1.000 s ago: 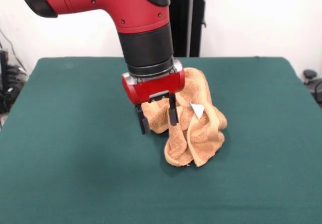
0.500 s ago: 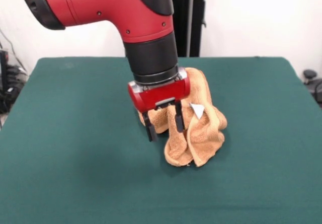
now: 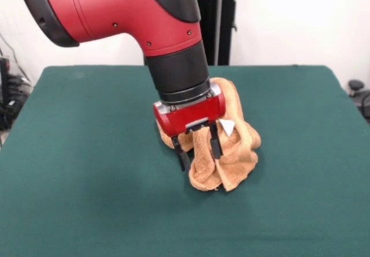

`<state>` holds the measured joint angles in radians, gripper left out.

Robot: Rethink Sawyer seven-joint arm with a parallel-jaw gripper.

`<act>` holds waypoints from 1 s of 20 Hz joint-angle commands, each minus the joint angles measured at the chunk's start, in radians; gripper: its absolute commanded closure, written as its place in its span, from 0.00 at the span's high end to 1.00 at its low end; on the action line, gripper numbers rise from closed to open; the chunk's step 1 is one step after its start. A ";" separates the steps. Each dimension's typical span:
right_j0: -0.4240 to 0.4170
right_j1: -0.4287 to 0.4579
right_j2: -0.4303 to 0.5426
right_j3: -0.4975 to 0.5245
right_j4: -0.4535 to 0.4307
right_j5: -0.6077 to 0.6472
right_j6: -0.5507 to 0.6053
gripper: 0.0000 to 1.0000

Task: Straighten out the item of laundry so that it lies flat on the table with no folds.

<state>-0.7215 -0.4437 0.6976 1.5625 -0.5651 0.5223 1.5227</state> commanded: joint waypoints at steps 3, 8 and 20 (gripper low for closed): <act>0.012 0.086 0.101 0.035 -0.045 -0.049 -0.123 1.00; 0.018 0.136 0.096 0.003 -0.066 -0.056 -0.134 1.00; 0.027 0.257 0.082 -0.069 -0.133 -0.061 -0.158 1.00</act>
<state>-0.7347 -0.2637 0.7493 1.5544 -0.6253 0.4911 1.5227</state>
